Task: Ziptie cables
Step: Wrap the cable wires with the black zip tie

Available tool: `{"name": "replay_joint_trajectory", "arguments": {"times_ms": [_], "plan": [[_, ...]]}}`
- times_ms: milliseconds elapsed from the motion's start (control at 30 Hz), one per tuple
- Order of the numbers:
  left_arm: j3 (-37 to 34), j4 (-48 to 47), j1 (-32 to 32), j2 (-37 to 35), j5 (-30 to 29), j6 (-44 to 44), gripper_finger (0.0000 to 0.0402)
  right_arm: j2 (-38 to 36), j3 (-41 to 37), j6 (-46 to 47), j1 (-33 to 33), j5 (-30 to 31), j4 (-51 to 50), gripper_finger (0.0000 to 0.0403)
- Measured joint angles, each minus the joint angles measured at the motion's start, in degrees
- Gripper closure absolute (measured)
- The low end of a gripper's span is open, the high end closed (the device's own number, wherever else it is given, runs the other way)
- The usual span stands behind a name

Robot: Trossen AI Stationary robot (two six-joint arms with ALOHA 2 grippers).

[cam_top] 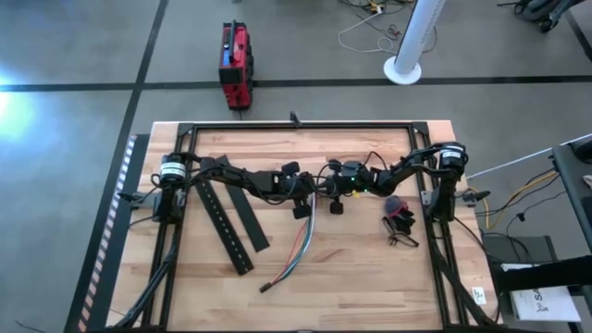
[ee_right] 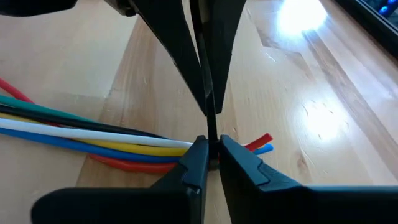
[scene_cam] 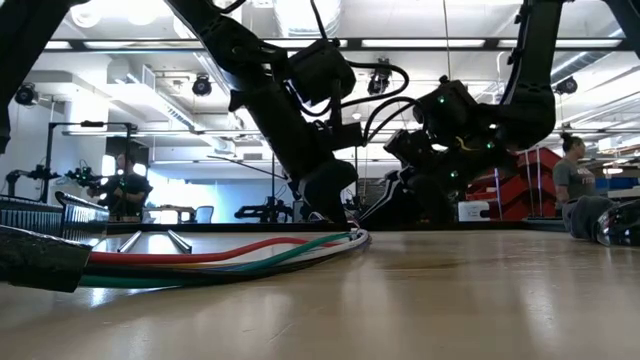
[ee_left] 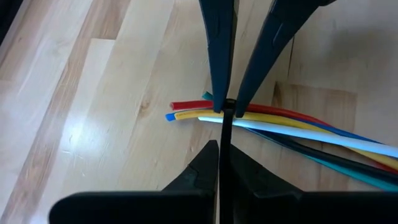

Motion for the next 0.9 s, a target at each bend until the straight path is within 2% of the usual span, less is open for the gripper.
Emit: {"name": "replay_joint_trajectory", "arguments": {"times_ms": [367, 900], "plan": [[0.0, 0.7, -0.2, -0.1, 0.0, 3.9, 0.0393, 0.0, 0.0, 1.0, -0.1, 0.0, -0.6, 0.0392], [0.0, 3.7, -0.3, 0.5, 2.0, 6.6, 0.0320, 0.0, 0.0, 1.4, -0.1, 0.1, -0.8, 0.0398]]}}
